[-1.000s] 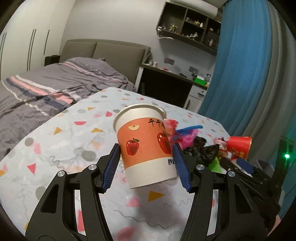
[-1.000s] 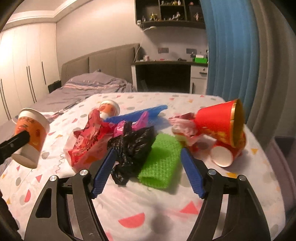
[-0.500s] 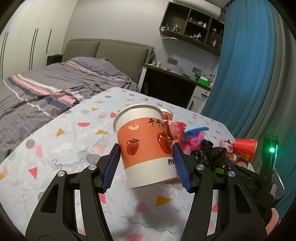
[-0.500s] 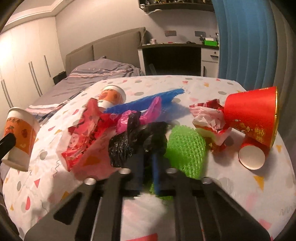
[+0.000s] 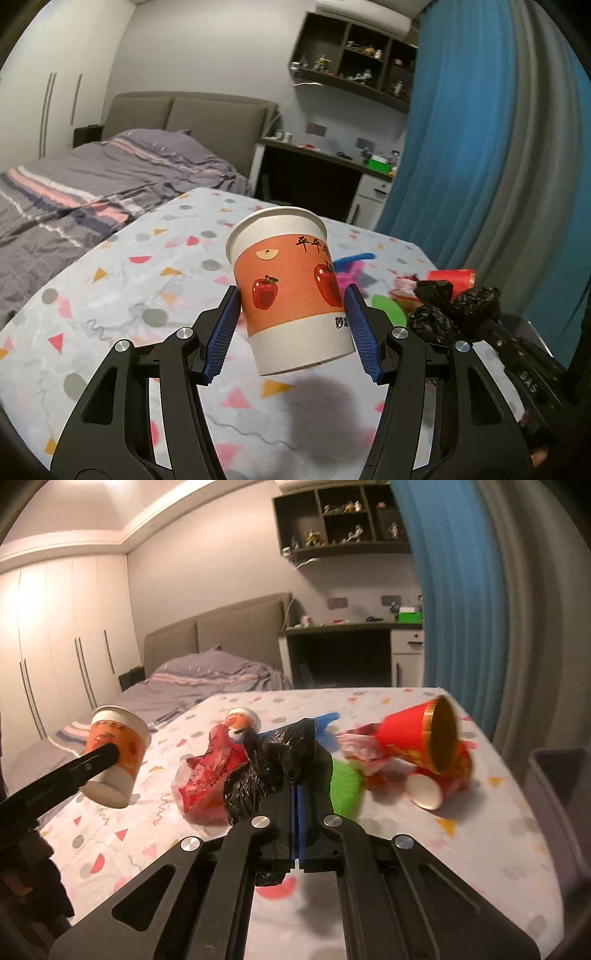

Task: Collect trash
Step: 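Grasp the second black plastic bag with the right tool while the left tool holds the cup, then carry the cup and black bag over the grey bin and open both tools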

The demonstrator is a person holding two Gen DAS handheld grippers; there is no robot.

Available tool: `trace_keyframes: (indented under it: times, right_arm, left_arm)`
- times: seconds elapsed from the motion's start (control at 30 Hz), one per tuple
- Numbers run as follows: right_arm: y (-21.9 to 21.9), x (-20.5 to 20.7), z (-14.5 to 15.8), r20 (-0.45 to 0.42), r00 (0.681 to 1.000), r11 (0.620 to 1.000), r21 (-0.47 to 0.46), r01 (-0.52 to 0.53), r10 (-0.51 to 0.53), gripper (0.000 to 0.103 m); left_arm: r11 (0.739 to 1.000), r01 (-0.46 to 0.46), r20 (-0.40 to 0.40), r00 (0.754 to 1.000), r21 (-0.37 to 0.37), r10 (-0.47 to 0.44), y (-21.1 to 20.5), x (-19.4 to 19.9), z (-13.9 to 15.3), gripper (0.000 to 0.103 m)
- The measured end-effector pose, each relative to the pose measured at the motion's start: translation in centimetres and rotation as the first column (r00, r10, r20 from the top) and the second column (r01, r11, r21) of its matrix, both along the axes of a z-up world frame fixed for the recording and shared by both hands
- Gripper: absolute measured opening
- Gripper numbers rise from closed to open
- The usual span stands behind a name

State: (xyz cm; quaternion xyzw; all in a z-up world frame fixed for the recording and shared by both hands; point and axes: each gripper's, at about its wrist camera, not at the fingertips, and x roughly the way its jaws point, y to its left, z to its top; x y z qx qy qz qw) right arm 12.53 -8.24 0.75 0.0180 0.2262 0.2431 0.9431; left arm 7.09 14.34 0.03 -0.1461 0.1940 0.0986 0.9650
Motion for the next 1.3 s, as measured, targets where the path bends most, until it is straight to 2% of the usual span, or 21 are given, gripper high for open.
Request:
trace_keyframes:
  times: [0.4, 0.7, 0.93, 1.07, 1.3]
  right_arm:
    - [-8.1, -2.8, 1.1, 0.049, 0.989, 0.990, 0.033, 0.136, -0.137, 0.002]
    - [-13.5, -3.1, 1.5, 0.078, 0.967, 0.969, 0.065, 0.239, -0.244, 0.002]
    - [-17.6, -3.1, 1.6, 0.095, 0.943, 0.947, 0.084, 0.312, -0.319, 0.002]
    - [-19.7, -2.5, 1.8, 0.102, 0.923, 0.928, 0.091, 0.362, -0.371, 0.002]
    - [-24.5, -1.1, 1.7, 0.106, 0.869, 0.875, 0.100, 0.474, -0.483, 0.002]
  left_arm:
    - [0.986, 0.165, 0.020, 0.986, 0.034, -0.166, -8.0, 0.7, 1.2, 0.057]
    - [0.951, 0.297, 0.026, 0.953, 0.089, -0.300, -14.6, 2.8, 1.6, 0.057]
    - [0.908, 0.402, 0.043, 0.911, 0.116, -0.409, -19.4, 4.9, 2.1, 0.057]
    - [0.875, 0.470, 0.050, 0.877, 0.113, -0.478, -22.2, 6.3, 2.3, 0.057]
    - [0.816, 0.566, 0.068, 0.815, 0.121, -0.575, -27.6, 8.8, 2.4, 0.057]
